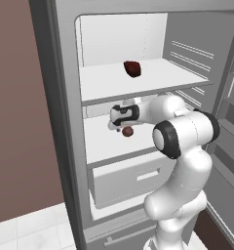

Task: Pick the egg and butter from the fridge and place them by the bowl for mixing.

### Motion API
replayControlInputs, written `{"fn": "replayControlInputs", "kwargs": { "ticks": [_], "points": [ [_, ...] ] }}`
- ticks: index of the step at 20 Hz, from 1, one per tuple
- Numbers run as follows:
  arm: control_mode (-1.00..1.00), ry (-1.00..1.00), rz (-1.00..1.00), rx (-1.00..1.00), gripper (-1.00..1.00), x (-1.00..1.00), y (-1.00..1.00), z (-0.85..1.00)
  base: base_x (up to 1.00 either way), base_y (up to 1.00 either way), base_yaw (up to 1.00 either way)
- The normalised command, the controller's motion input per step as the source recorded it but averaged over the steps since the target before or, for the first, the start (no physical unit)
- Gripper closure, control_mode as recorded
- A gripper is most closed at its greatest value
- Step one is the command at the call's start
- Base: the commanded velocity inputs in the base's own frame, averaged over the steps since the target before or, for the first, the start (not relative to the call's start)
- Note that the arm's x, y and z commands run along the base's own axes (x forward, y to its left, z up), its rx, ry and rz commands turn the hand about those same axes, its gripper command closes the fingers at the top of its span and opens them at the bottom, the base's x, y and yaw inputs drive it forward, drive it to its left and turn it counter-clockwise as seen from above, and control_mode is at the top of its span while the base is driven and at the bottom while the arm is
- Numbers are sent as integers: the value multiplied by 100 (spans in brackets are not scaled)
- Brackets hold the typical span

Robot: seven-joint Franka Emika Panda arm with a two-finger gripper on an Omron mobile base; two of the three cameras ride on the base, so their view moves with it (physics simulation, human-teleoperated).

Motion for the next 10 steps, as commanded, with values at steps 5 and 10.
{"fn": "replayControlInputs", "kwargs": {
  "ticks": [5, 10],
  "points": [
    [-100, 1, 0, 0, 100, 0, 0, 0, 0, 0, 0],
    [-100, 0, 0, 0, 100, 0, 0, 0, 0, 0, 0]
  ]
}}
